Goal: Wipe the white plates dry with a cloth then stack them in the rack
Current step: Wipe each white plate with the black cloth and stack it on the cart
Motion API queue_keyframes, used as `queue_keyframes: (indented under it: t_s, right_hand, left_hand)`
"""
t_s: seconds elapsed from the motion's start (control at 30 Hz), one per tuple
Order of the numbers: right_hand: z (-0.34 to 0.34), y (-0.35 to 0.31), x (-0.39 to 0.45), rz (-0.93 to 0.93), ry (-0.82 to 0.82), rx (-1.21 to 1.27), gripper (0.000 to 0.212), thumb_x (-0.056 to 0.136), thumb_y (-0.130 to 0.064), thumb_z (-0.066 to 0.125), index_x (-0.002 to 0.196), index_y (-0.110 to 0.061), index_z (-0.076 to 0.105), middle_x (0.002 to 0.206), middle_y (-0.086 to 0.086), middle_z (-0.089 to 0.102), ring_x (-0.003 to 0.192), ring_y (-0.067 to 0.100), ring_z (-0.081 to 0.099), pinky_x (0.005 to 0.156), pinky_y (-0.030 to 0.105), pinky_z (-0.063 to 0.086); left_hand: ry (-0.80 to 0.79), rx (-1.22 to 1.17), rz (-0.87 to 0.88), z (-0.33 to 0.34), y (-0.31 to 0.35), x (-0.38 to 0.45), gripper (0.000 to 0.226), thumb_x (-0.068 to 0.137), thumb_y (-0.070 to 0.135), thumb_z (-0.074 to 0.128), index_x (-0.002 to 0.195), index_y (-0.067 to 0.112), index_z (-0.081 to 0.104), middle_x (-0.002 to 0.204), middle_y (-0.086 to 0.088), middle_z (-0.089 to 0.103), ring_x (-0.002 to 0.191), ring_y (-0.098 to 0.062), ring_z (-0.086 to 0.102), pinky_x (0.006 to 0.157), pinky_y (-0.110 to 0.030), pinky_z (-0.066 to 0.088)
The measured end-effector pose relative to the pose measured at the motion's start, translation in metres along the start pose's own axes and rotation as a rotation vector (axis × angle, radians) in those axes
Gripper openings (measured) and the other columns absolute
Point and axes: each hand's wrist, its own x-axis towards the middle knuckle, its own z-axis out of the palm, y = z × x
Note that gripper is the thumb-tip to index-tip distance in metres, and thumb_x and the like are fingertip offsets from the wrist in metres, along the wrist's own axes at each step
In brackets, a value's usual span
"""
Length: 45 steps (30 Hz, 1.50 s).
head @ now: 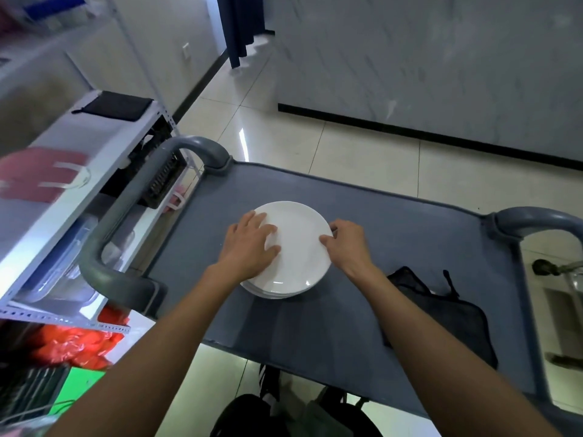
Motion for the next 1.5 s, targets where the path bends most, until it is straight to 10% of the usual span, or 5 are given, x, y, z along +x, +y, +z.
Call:
queue_keyframes:
  t_s: [0.7, 1.1, 1.37, 1.5]
  right_hand:
    - [-0.013, 0.011, -0.016, 0.103, 0.156, 0.129, 0.006, 0.098, -0.018, 0.054, 0.103, -0.018, 0.058, 0.094, -0.002, 0.063, 0.082, 0.022, 0.061, 0.066, 0.035, 0.048]
    - [-0.048, 0.045, -0.035, 0.164, 0.318, 0.351, 0.011, 0.098, -0.013, 0.055, 0.098, -0.023, 0.058, 0.089, -0.009, 0.061, 0.081, 0.014, 0.060, 0.063, 0.026, 0.043]
    - [-0.088, 0.085, -0.056, 0.244, 0.414, 0.413, 0.015, 0.100, -0.016, 0.054, 0.112, -0.016, 0.064, 0.104, -0.001, 0.067, 0.093, 0.018, 0.063, 0.078, 0.033, 0.050]
    - [-0.106, 0.108, -0.067, 0.257, 0.461, 0.440, 0.018, 0.101, -0.017, 0.052, 0.115, -0.015, 0.064, 0.107, 0.001, 0.067, 0.095, 0.017, 0.063, 0.079, 0.035, 0.051]
  left_hand:
    - [0.063, -0.271, -0.029, 0.004, 0.013, 0.001, 0.062, 0.095, 0.040, 0.059, 0.151, 0.029, 0.034, 0.167, 0.000, 0.009, 0.150, -0.027, 0.016, 0.121, -0.047, 0.021]
    - [0.114, -0.713, -0.133, -0.009, 0.054, 0.012, 0.062, 0.091, 0.020, 0.067, 0.148, 0.025, 0.043, 0.145, 0.002, 0.052, 0.129, -0.024, 0.050, 0.111, -0.044, 0.039]
    - [-0.102, -1.037, -0.143, -0.017, 0.098, 0.023, 0.024, 0.093, 0.009, 0.064, 0.105, 0.029, 0.069, 0.099, 0.001, 0.075, 0.089, -0.022, 0.072, 0.056, -0.034, 0.060]
    - [-0.256, -1.012, -0.134, -0.010, 0.129, 0.026, 0.022, 0.097, 0.012, 0.061, 0.118, 0.018, 0.066, 0.110, -0.009, 0.068, 0.093, -0.034, 0.069, 0.055, -0.037, 0.059]
